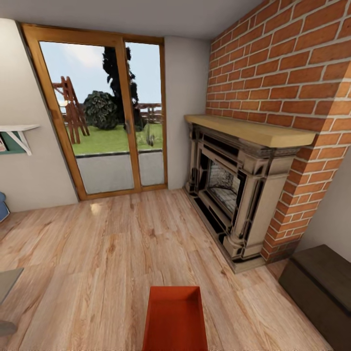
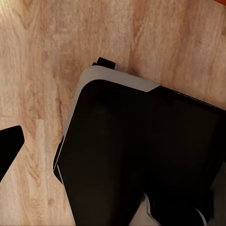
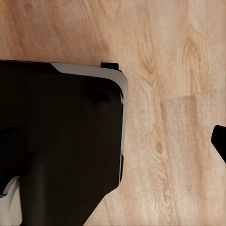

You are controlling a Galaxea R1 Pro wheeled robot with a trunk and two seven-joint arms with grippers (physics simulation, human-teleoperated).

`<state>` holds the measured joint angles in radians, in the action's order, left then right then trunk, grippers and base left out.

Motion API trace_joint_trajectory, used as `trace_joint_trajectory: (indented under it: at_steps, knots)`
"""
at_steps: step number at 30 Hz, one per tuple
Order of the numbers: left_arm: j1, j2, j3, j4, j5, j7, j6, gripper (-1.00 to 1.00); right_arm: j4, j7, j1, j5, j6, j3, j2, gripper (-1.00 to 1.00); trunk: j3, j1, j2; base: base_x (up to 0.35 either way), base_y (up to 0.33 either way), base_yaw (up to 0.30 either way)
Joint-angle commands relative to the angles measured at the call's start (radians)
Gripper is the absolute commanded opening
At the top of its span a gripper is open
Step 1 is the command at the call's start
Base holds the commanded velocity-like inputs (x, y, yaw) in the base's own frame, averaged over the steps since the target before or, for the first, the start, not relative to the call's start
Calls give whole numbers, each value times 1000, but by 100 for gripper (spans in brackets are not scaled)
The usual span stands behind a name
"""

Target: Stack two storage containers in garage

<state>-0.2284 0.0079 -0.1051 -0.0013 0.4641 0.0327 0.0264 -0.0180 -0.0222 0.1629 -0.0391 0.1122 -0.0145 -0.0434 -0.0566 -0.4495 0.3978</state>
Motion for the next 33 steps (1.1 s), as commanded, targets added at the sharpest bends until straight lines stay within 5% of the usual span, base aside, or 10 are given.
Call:
trace_joint_trajectory:
  at_steps: [1, 33]
  knots:
    - [-1, 0, -9, 0, 8, 3, 3, 100, -2, -2, 1, -4, 4, -1, -1, 100, -4, -1, 2, 0, 0, 0]
    - [-1, 0, -9, 0, 8, 3, 3, 100, -2, -1, 1, -3, 4, 1, -3, 100, -55, -1, 2, 0, 0, 0]
